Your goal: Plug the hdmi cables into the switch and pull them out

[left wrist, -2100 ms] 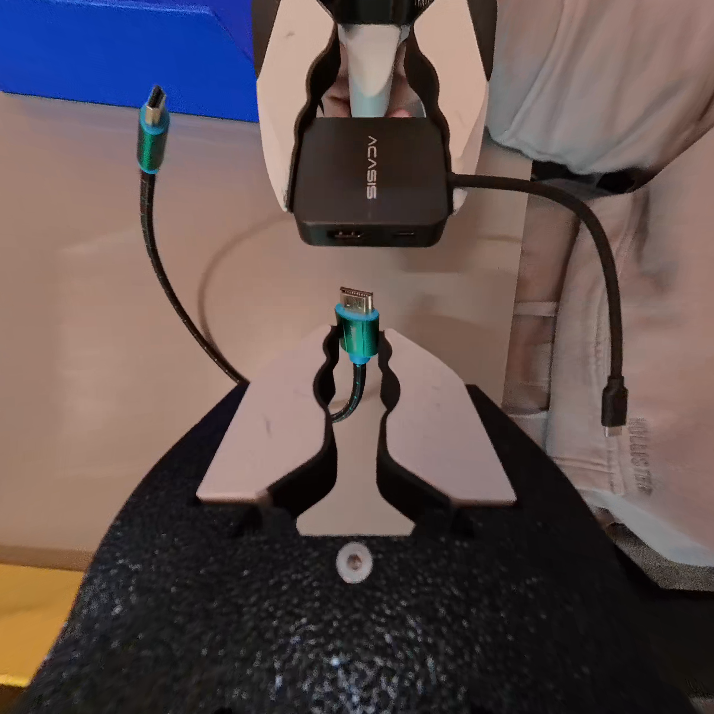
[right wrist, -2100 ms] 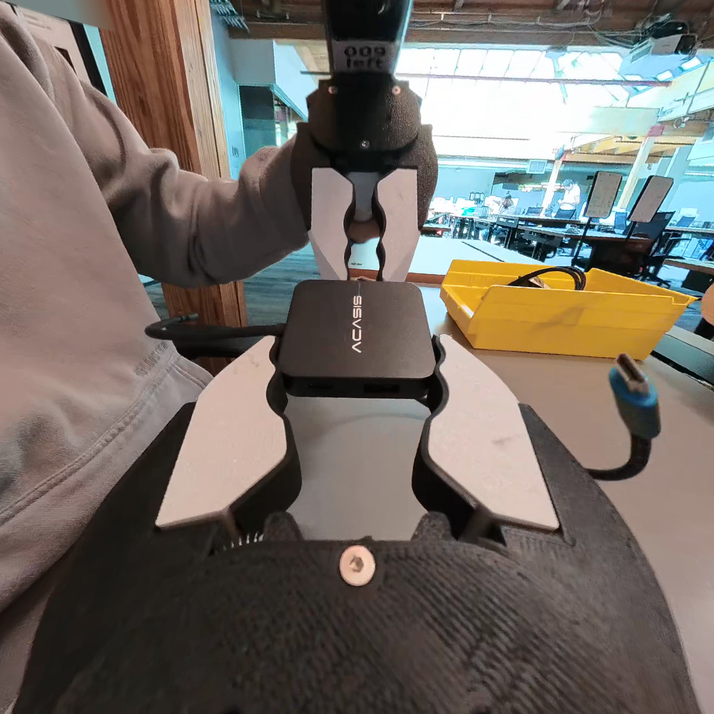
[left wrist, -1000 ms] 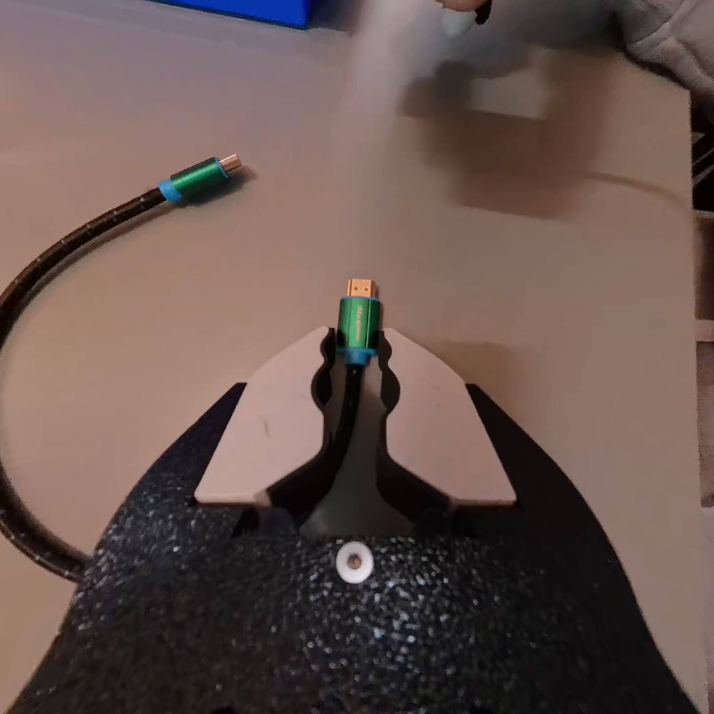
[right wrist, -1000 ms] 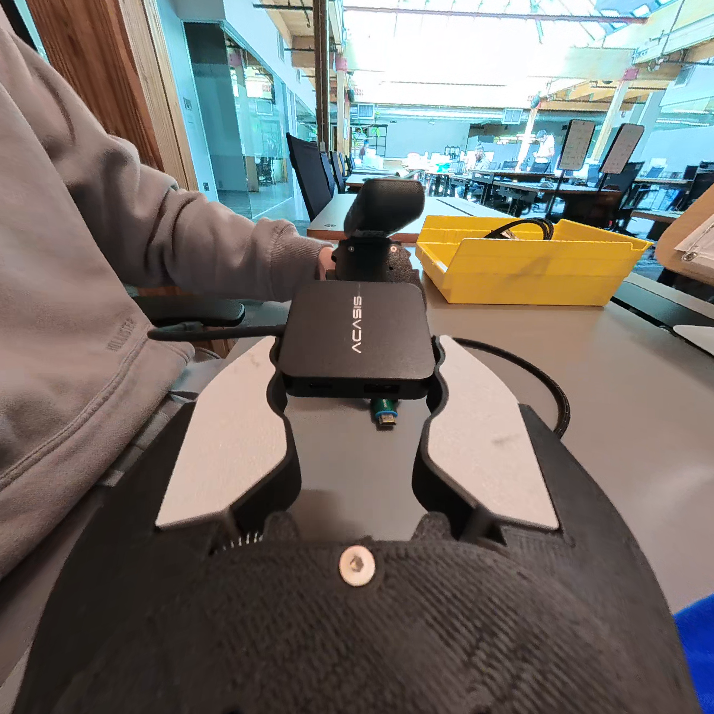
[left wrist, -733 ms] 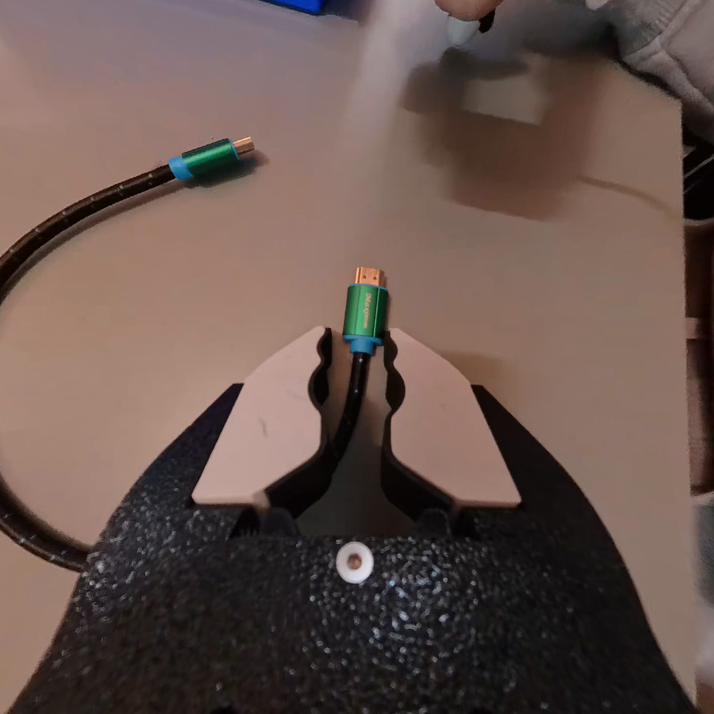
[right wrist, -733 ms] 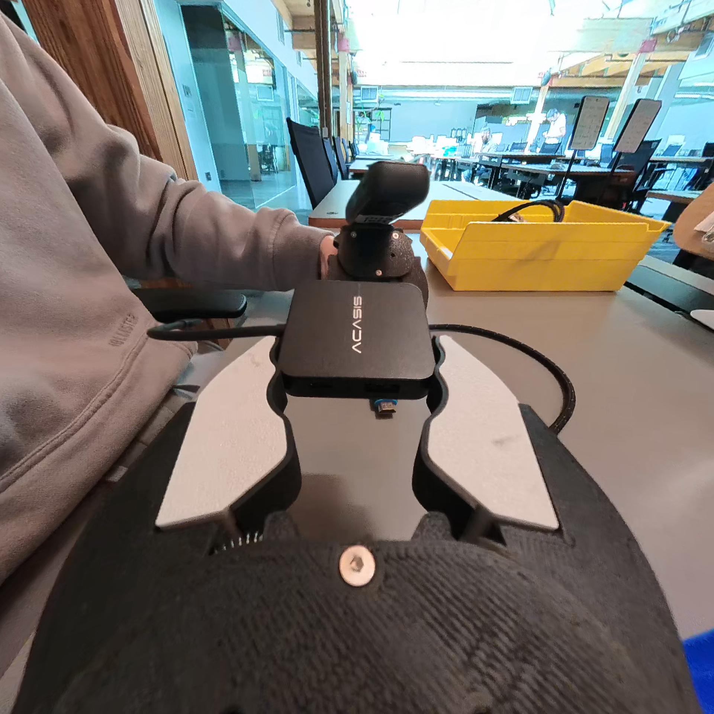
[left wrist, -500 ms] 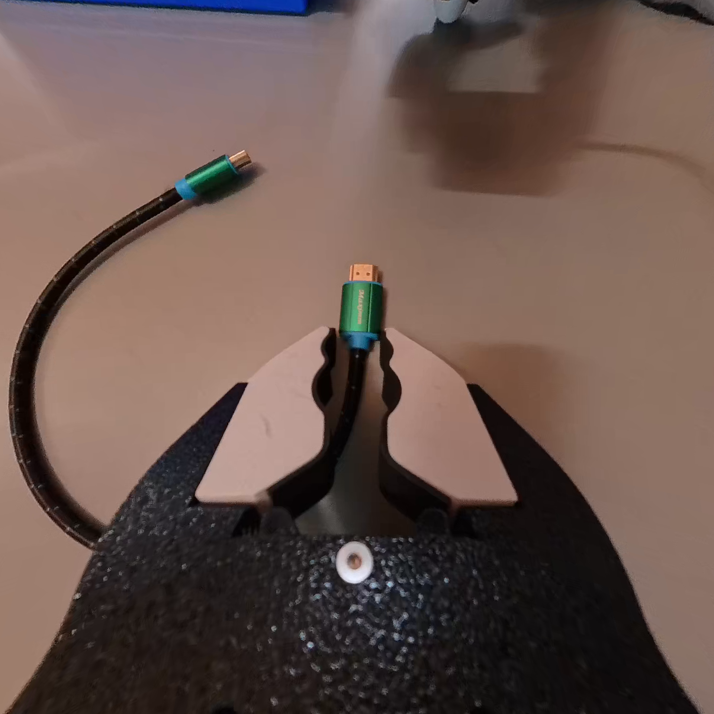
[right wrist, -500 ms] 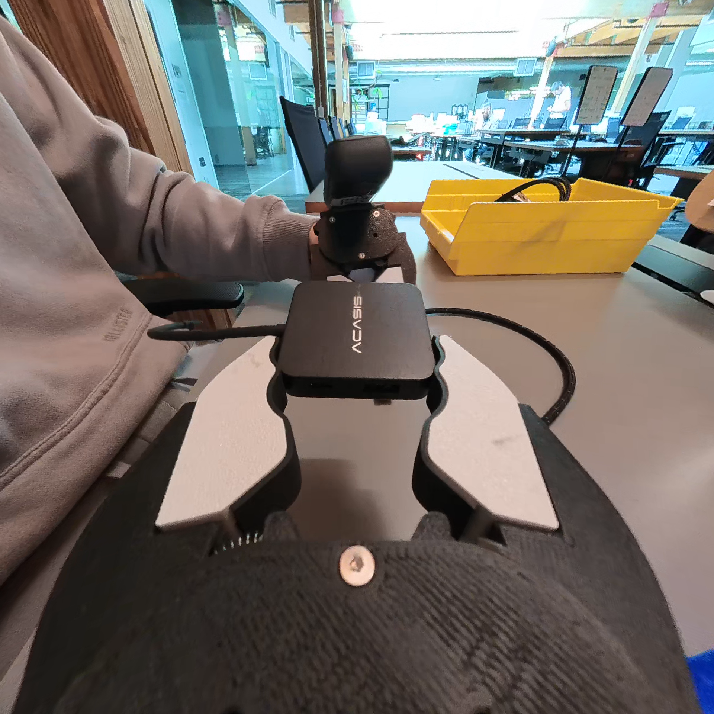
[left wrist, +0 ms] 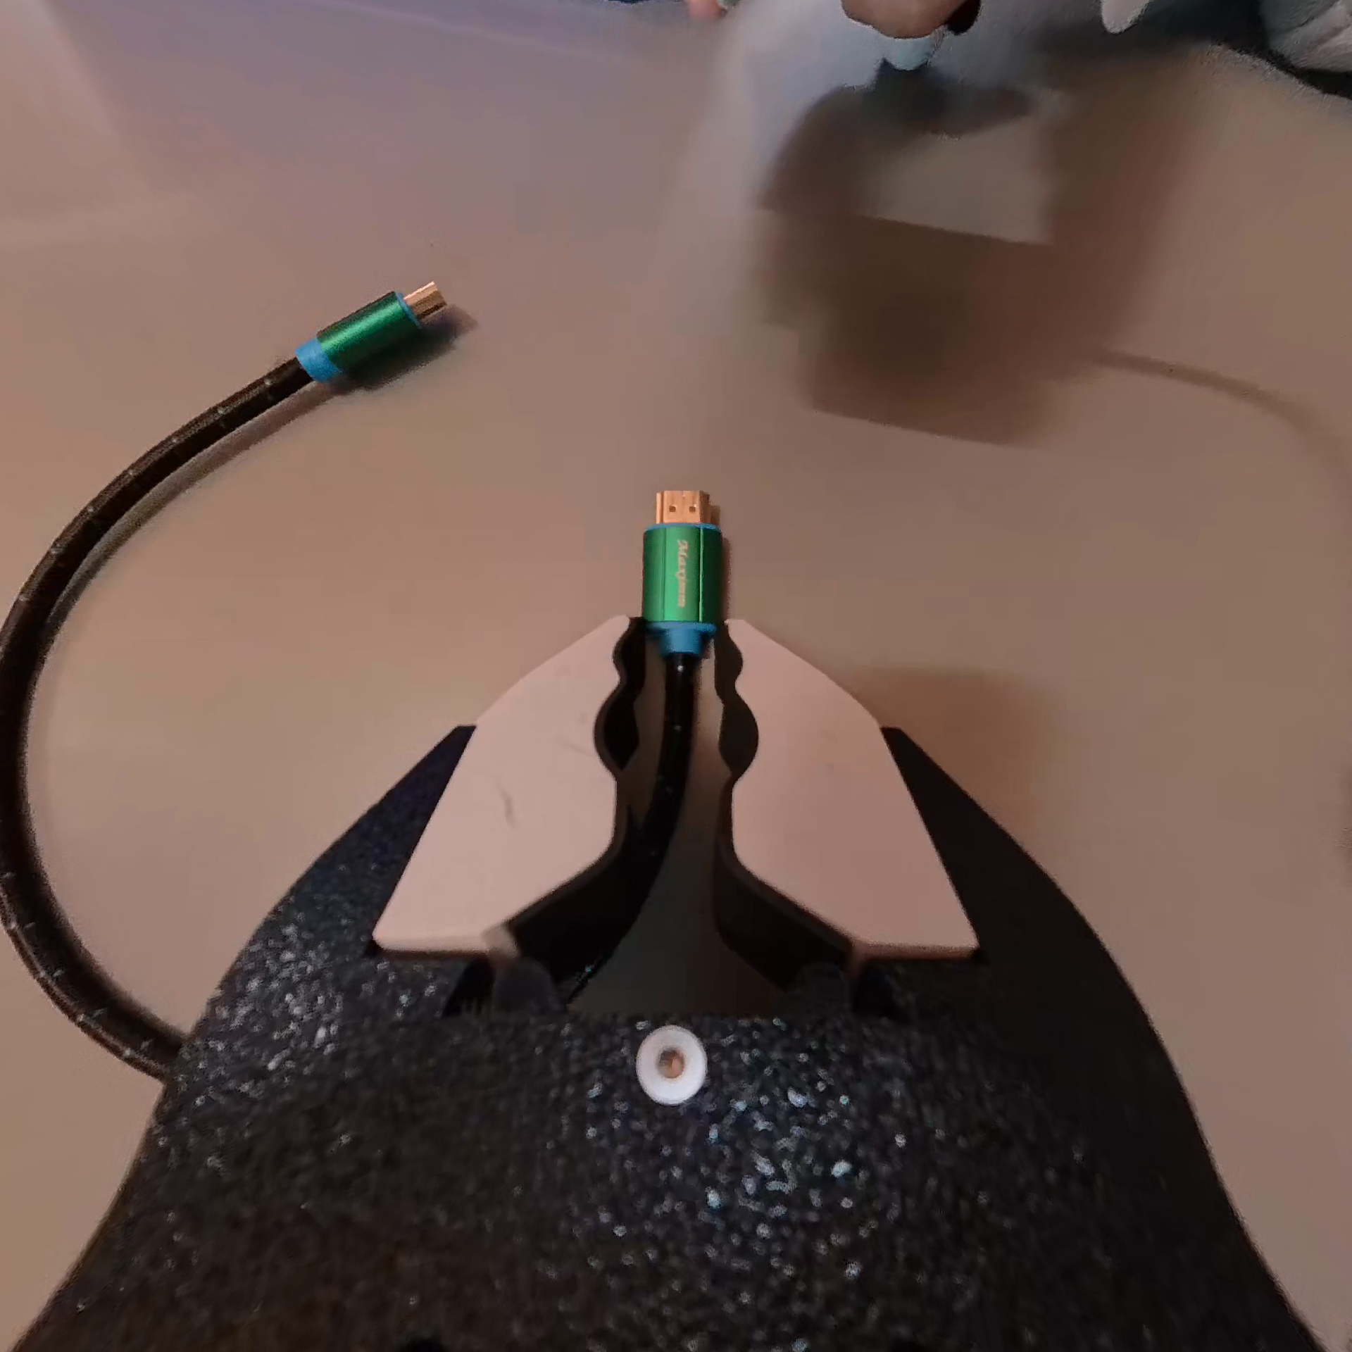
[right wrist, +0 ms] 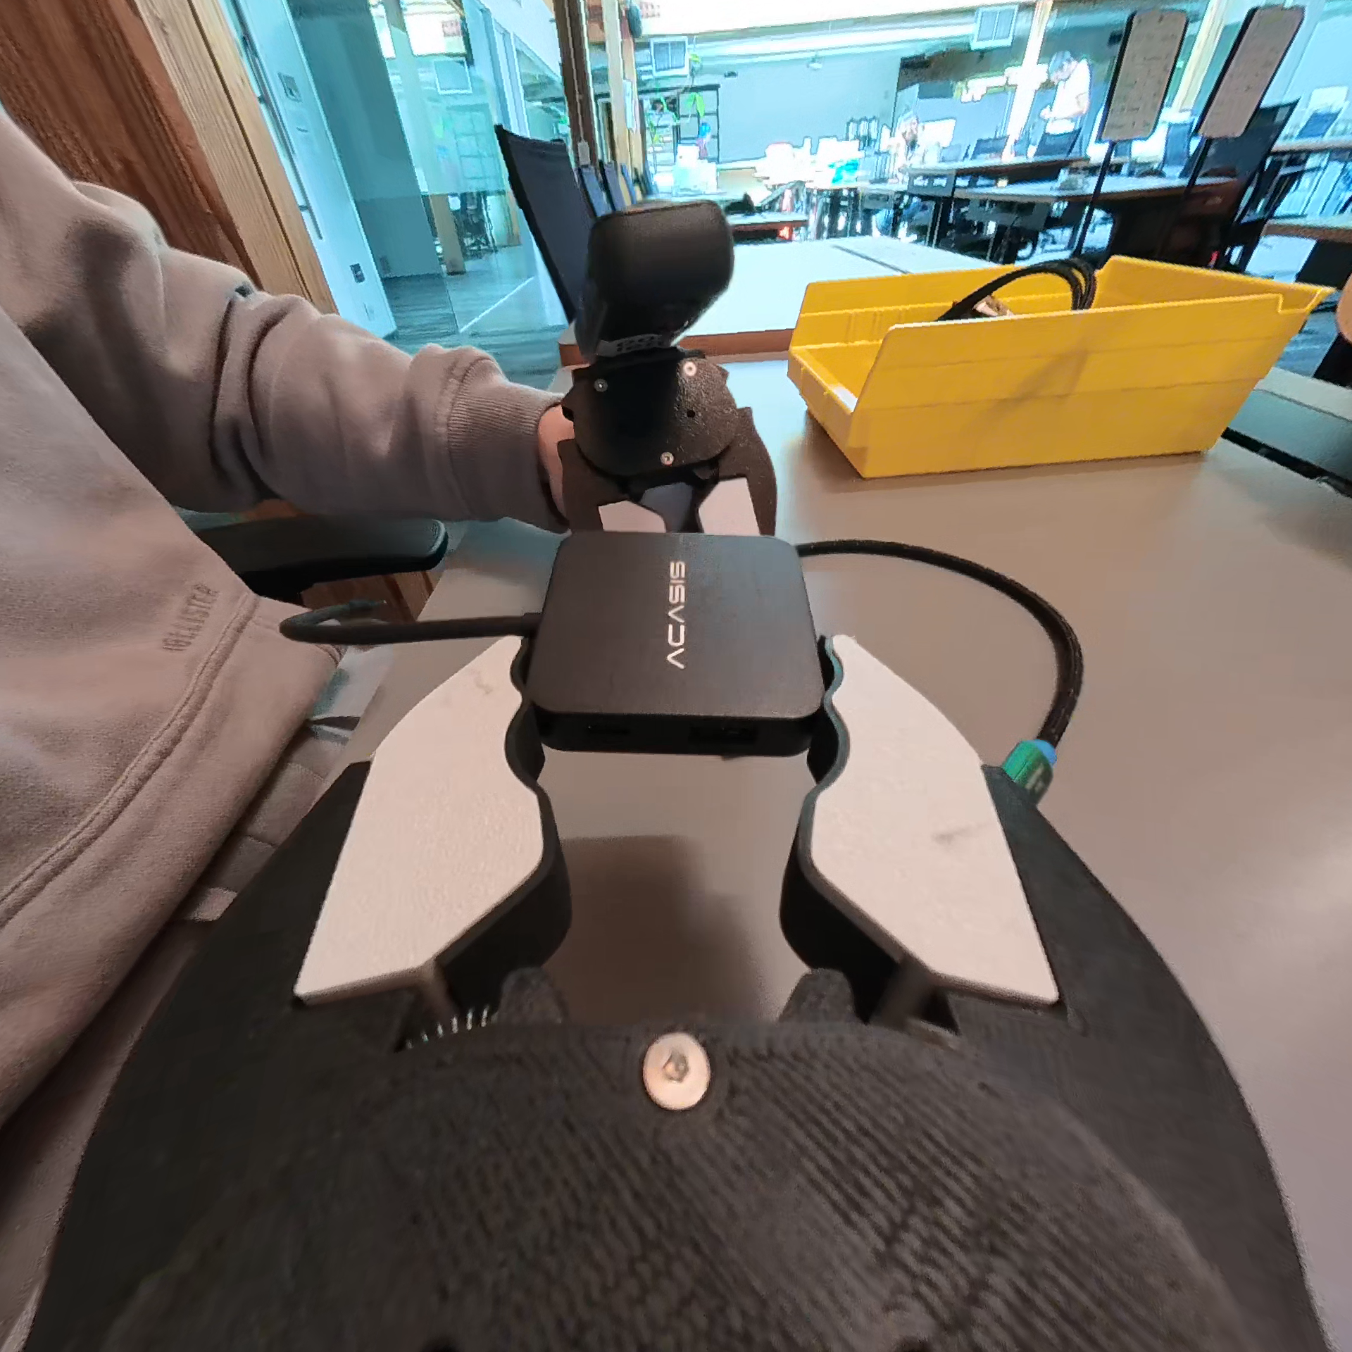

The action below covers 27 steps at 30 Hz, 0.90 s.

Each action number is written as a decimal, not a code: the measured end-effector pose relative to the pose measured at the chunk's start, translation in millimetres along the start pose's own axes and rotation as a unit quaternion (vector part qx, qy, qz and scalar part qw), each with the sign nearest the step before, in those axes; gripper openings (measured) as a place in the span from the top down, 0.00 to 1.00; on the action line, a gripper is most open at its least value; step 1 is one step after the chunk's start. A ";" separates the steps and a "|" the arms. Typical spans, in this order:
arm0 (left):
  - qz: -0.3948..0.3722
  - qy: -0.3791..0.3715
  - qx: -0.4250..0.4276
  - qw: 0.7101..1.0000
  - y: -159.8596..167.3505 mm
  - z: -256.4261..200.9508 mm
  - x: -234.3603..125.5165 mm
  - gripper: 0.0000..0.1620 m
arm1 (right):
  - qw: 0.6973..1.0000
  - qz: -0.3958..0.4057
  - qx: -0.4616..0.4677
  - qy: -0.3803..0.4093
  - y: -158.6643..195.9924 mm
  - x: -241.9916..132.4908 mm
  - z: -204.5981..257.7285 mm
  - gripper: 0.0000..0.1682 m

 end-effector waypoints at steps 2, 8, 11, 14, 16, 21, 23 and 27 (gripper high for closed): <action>0.006 -0.006 -0.007 1.000 0.6 1.3 -0.7 0.89 | 1.000 0.005 -0.009 -0.002 0.9 1.0 2.2 0.57; 0.066 -0.035 0.019 0.997 -30.6 3.8 -37.6 0.89 | 1.000 0.005 -0.023 0.001 1.2 1.0 4.1 0.57; 0.116 -0.032 0.057 0.991 -50.4 -3.9 -54.6 0.89 | 1.000 0.001 -0.029 -0.011 0.1 2.4 6.1 0.57; 0.140 -0.019 0.092 0.986 -69.8 -12.1 -65.9 0.89 | 0.999 -0.006 -0.034 -0.019 -1.2 2.5 8.1 0.57; 0.144 -0.015 0.105 0.984 -80.6 -15.0 -70.4 0.89 | 0.999 -0.017 -0.039 -0.026 -3.2 1.5 9.9 0.57; 0.136 -0.012 0.119 0.983 -95.9 -15.8 -75.3 0.89 | 0.998 -0.030 -0.040 -0.033 -5.7 -0.8 11.5 0.57; 0.132 -0.009 0.117 0.984 -96.7 -15.0 -75.3 0.89 | 0.998 -0.032 -0.041 -0.033 -6.0 -1.2 11.7 0.57; 0.132 -0.005 0.121 0.984 -95.5 -16.2 -75.2 0.89 | 0.998 -0.026 -0.043 -0.037 -4.4 0.0 12.7 0.57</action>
Point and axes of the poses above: each gripper's, where its closed fingertips meet, x out along the fingers, y out of its underside, z = x × y across the jaws, the point moved 3 cm from there along -x, back along the fingers, and after that the axes turned 3 degrees about x, right-handed, at the moved point
